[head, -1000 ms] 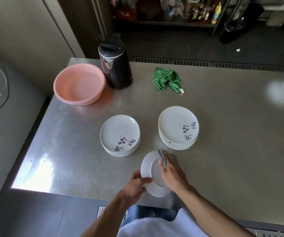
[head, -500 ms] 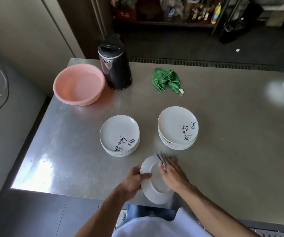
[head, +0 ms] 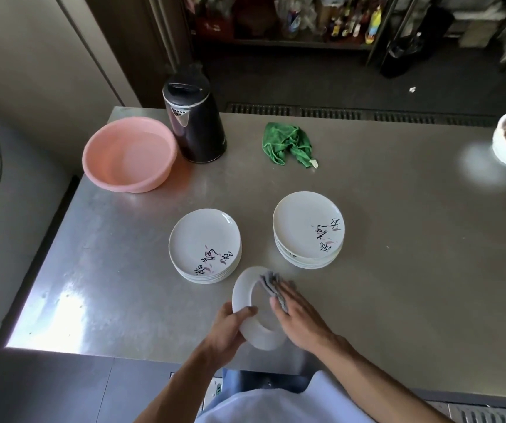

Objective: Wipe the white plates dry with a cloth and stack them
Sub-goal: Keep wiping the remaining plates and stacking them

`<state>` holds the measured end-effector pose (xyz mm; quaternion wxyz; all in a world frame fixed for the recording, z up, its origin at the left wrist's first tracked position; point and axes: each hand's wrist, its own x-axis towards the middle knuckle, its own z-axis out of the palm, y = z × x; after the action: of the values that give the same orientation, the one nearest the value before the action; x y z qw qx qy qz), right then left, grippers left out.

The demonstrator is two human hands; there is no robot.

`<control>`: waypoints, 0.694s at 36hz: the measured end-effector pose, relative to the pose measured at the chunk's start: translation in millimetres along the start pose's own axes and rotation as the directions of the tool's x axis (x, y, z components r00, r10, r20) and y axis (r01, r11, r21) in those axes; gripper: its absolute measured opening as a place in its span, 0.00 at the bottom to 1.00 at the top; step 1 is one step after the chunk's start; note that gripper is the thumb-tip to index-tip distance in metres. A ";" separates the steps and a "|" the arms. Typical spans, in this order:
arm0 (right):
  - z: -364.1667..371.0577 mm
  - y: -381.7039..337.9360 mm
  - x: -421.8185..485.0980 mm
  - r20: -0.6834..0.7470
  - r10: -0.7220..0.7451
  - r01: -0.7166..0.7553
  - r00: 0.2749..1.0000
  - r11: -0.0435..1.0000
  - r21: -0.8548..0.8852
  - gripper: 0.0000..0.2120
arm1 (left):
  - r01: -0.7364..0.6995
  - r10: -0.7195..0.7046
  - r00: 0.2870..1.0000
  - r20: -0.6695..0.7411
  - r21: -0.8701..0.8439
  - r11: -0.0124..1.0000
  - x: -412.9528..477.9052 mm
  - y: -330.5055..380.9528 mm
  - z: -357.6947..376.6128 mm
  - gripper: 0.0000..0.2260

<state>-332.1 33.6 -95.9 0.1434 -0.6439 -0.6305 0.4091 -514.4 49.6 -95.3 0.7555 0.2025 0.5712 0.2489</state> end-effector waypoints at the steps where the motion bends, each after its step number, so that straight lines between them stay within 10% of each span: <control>1: 1.7 -5.3 0.1 0.010 -0.056 0.056 0.998 0.998 -0.002 0.25 | -0.014 0.013 1.000 0.028 0.021 1.000 -1.2 1.0 1.5 0.21; 8: 18.3 -17.2 5.8 0.118 -0.305 0.319 0.945 0.938 -0.136 0.28 | -0.013 0.006 0.997 0.076 0.095 0.995 -6.0 -9.5 6.0 0.18; 13: 3.2 8.2 21.2 -0.047 0.004 -0.017 0.999 0.962 -0.273 0.24 | 0.051 -0.069 0.992 0.107 0.163 0.985 -5.4 -13.4 0.3 0.27; 18: 10.6 3.5 8.5 0.088 -0.348 0.359 0.933 0.912 -0.197 0.25 | 0.047 -0.072 0.989 0.128 0.189 0.981 -4.2 -10.5 5.5 0.24; 25: -10.0 13.6 -1.2 -0.015 -0.002 0.002 1.000 1.000 -0.021 0.23 | 0.099 -0.104 0.993 0.050 0.082 0.992 -2.0 6.8 11.8 0.29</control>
<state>-315.4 33.6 -98.7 0.1419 -0.6479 -0.6341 0.3974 -504.5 53.6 -86.7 0.7737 0.2096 0.5696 0.1817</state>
